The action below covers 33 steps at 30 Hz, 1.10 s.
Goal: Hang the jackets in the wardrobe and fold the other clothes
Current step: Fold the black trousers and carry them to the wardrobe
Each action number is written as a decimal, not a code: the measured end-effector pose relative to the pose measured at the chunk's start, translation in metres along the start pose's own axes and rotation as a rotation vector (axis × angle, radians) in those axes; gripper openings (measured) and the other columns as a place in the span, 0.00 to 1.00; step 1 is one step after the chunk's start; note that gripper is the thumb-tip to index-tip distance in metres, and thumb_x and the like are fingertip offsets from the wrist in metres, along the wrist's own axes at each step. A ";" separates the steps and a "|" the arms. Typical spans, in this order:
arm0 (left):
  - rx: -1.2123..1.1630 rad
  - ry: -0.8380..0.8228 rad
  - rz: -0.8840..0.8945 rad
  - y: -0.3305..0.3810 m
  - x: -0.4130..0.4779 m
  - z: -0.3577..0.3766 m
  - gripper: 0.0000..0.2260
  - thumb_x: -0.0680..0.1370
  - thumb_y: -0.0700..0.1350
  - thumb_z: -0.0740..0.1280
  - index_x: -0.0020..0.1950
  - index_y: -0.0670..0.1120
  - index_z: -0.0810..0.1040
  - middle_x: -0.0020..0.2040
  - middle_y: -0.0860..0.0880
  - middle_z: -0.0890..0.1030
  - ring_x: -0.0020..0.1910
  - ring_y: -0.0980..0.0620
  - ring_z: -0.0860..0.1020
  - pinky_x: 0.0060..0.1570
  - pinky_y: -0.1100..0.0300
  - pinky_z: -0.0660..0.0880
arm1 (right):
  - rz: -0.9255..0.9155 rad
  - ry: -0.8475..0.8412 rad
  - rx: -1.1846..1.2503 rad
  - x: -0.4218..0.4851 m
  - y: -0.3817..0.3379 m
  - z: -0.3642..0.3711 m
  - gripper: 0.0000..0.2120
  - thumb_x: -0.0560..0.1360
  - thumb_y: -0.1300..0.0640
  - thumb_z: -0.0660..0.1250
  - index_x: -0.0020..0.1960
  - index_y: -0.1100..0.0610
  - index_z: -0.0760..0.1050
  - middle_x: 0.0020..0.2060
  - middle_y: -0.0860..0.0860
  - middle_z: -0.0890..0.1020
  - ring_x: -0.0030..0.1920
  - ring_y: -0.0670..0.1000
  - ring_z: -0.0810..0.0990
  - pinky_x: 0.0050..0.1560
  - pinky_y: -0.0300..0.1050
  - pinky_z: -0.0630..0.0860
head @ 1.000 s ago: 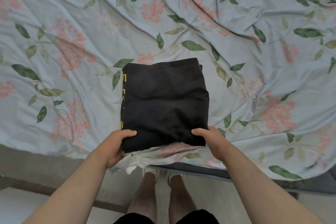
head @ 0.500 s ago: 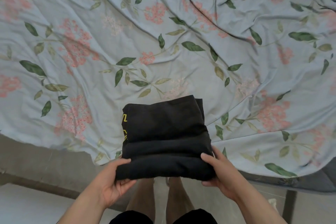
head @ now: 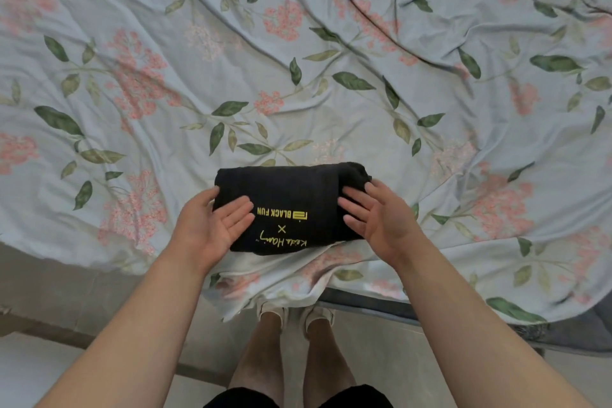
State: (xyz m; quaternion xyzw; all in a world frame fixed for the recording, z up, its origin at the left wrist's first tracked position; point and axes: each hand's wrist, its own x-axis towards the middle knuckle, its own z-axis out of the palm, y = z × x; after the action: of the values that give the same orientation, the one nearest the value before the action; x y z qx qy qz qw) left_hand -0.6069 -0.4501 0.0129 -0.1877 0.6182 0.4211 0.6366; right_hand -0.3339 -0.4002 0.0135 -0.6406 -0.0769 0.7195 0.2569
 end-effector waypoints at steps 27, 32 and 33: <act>2.014 0.009 1.179 -0.054 0.120 -0.015 0.49 0.64 0.71 0.60 0.79 0.46 0.56 0.79 0.42 0.60 0.78 0.43 0.55 0.77 0.43 0.43 | -0.964 0.202 -1.849 0.107 0.063 0.004 0.42 0.70 0.32 0.56 0.77 0.56 0.64 0.76 0.61 0.64 0.77 0.61 0.59 0.76 0.60 0.50; 1.985 0.007 1.247 -0.054 0.123 -0.018 0.48 0.64 0.70 0.61 0.78 0.46 0.57 0.78 0.41 0.61 0.77 0.42 0.57 0.76 0.42 0.46 | -1.016 0.214 -1.835 0.112 0.066 -0.001 0.42 0.69 0.32 0.57 0.77 0.55 0.63 0.76 0.60 0.64 0.77 0.60 0.58 0.76 0.60 0.50; 1.973 0.016 1.251 -0.053 0.120 -0.017 0.48 0.64 0.69 0.61 0.78 0.46 0.57 0.78 0.41 0.61 0.77 0.42 0.57 0.76 0.41 0.48 | -1.022 0.221 -1.825 0.111 0.066 -0.001 0.42 0.70 0.32 0.57 0.77 0.55 0.63 0.76 0.60 0.64 0.77 0.60 0.58 0.76 0.60 0.51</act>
State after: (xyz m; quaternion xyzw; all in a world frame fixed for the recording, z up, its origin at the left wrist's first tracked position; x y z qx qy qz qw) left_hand -0.5913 -0.4574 -0.1182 0.7230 0.6659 -0.0029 0.1839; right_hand -0.3563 -0.4046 -0.1133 -0.5446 -0.8270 0.1324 -0.0447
